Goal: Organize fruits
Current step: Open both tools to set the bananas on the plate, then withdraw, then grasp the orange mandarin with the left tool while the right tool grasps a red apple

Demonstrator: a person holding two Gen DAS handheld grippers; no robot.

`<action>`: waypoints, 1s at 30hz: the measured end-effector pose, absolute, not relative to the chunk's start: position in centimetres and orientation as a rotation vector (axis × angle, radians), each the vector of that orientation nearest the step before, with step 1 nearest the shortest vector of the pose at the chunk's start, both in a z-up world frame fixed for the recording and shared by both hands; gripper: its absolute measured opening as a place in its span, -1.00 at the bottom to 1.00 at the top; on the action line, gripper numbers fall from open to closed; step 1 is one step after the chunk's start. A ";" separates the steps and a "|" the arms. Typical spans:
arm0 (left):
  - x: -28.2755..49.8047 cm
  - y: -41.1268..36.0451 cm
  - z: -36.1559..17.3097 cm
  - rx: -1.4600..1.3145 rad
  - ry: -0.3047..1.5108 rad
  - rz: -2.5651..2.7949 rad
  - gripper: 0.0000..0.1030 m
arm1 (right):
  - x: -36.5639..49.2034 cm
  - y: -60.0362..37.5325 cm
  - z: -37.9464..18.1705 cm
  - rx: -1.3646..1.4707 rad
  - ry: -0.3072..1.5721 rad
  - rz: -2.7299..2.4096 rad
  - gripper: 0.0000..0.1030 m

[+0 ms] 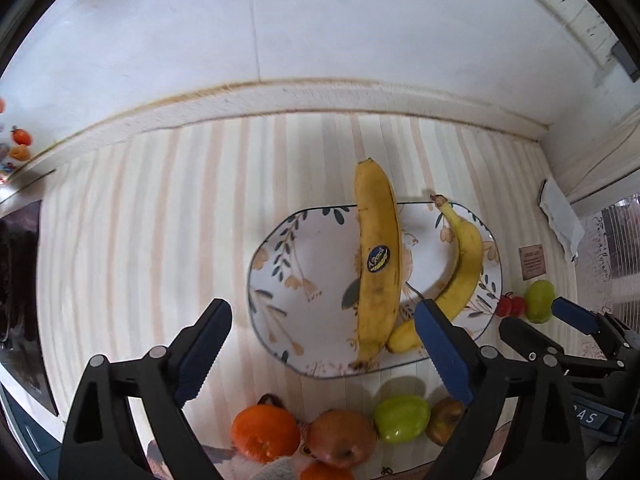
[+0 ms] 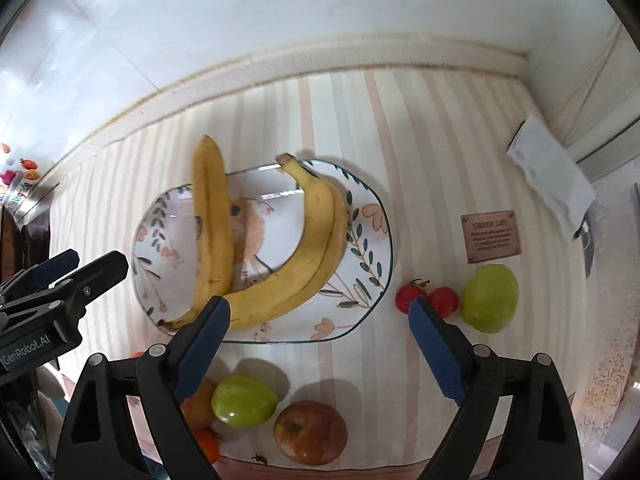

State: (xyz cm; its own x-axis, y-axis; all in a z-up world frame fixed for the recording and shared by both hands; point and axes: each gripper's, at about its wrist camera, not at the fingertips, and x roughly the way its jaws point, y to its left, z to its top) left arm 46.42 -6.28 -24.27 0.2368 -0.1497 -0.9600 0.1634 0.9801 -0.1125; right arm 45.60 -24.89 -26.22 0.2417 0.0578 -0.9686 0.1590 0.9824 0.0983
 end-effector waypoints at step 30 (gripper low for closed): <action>34.1 -4.5 -19.3 -0.062 1.179 0.019 0.82 | 35.5 -25.8 -22.1 0.185 1.241 0.192 0.80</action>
